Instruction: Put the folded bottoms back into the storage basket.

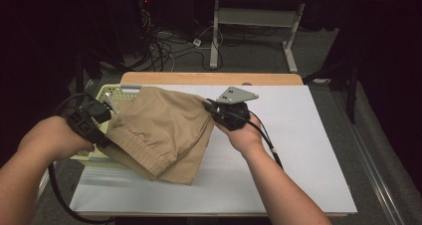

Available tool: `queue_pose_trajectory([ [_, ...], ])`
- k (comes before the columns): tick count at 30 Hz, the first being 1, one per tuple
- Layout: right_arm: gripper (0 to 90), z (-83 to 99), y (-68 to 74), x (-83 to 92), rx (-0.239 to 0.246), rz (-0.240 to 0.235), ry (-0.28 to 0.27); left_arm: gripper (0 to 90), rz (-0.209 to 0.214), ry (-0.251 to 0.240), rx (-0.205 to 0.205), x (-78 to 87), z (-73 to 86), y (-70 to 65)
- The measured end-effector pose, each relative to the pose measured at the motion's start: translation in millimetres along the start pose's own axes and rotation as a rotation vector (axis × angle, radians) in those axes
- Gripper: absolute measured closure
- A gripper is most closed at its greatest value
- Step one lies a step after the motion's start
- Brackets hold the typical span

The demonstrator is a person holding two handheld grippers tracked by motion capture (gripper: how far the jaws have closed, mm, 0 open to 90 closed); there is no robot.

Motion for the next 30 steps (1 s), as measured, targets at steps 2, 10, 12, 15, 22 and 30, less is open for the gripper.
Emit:
queue_pose_trajectory([
  [2, 84.5, -2.6, 3.9, -9.3, -0.003, -0.01, -0.001, 80.1, -0.005, 0.001, 0.012, -2.0, 3.6, 6.1],
  [10, 84.5, -7.5, 10.2, -37.9, -0.007, -0.031, 0.006, 80.1, -0.003, -0.013, 0.05, -9.7, 11.3, 23.5],
  [12, 84.5, -8.1, 10.9, -43.8, -0.009, -0.034, 0.007, 80.1, -0.008, -0.012, 0.054, -11.6, 13.2, 27.2],
  [15, 84.4, -8.8, 13.3, -52.3, -0.009, -0.039, 0.009, 80.1, -0.015, -0.02, 0.062, -14.0, 14.0, 32.4],
  [22, 84.4, -9.0, 13.7, -70.5, -0.007, -0.045, 0.015, 80.1, -0.009, -0.022, 0.087, -19.8, 14.0, 44.6],
  [30, 84.4, -8.3, 11.0, -85.9, -0.009, -0.046, 0.029, 80.1, -0.001, -0.022, 0.101, -22.3, 12.2, 54.6],
])
Point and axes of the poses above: each handheld gripper's, and its own axes: x roughly backward along the jaws, z roughly out of its underside, y roughly to its left, the point moved 10 cm from there along -x, roughly forward along the jaws, and after that the axes turned 12 degrees about x, right-handed, at the moved point
